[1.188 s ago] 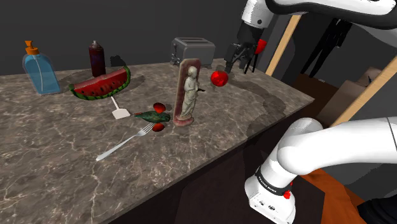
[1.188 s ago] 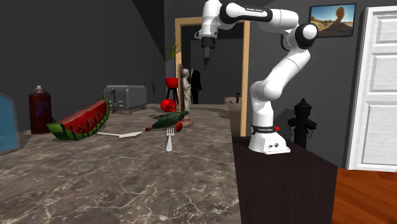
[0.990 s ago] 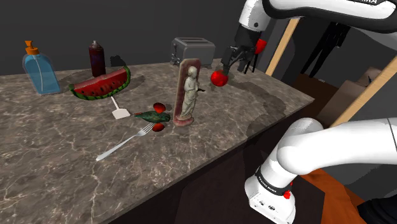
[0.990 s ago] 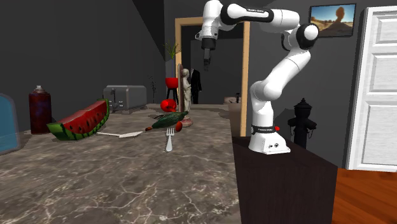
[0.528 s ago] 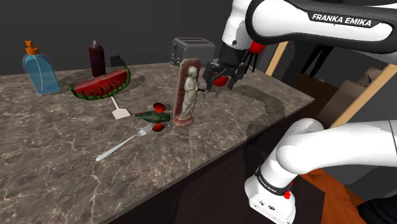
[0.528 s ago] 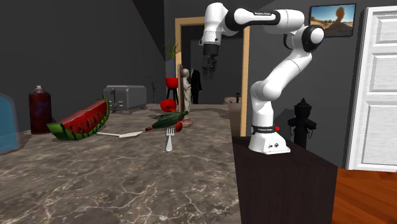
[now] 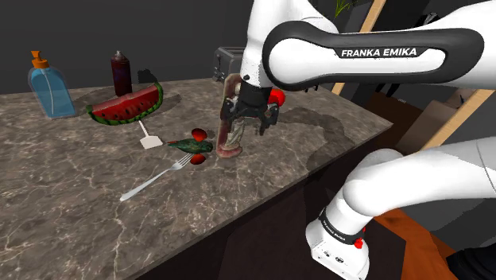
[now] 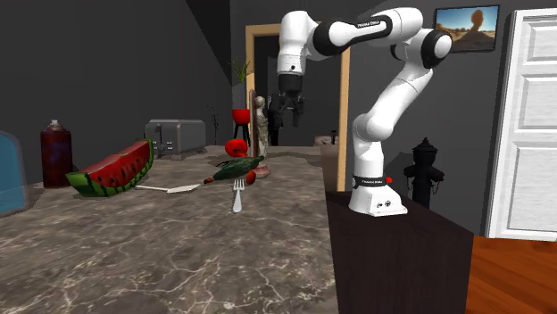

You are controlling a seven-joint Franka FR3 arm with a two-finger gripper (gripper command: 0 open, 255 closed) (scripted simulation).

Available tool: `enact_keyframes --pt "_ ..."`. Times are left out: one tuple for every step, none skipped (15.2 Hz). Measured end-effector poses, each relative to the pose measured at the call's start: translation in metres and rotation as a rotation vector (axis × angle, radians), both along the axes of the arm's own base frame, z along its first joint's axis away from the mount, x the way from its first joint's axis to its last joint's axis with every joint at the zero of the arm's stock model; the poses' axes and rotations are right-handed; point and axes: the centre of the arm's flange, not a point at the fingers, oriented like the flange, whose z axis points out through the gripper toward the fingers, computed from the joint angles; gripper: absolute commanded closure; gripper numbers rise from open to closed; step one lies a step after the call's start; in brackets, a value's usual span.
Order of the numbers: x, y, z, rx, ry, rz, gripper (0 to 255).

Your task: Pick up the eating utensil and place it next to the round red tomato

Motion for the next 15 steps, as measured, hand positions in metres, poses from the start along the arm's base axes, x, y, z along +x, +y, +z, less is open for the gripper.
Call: enact_keyframes --pt "0.007 0.010 -0.008 0.001 -0.001 -0.041 0" --pt "0.011 0.020 -0.015 0.003 -0.001 -0.081 0" --pt "0.017 0.028 -0.022 0.004 -0.001 -0.122 0" --pt "0.024 0.039 -0.029 0.005 -0.002 -0.162 0" --pt "0.031 0.047 -0.038 0.007 -0.002 -0.203 0" --pt "0.037 0.055 -0.047 0.008 -0.002 -0.243 0" --pt "0.044 0.066 -0.052 0.009 -0.003 -0.283 0" --pt "0.051 0.076 -0.060 0.010 -0.003 -0.323 0" --pt "0.058 0.084 -0.066 0.012 -0.003 -0.364 0" --pt "0.069 0.091 -0.070 0.013 -0.004 -0.405 0" --pt "0.080 0.099 -0.076 0.016 -0.005 -0.444 0" --pt "0.089 0.103 -0.084 0.016 -0.004 -0.485 0" --pt "0.097 0.112 -0.091 0.018 -0.003 -0.522 0" --pt "0.109 0.118 -0.099 0.023 -0.002 -0.564 0" --pt "0.117 0.124 -0.105 0.023 -0.002 -0.605 0"
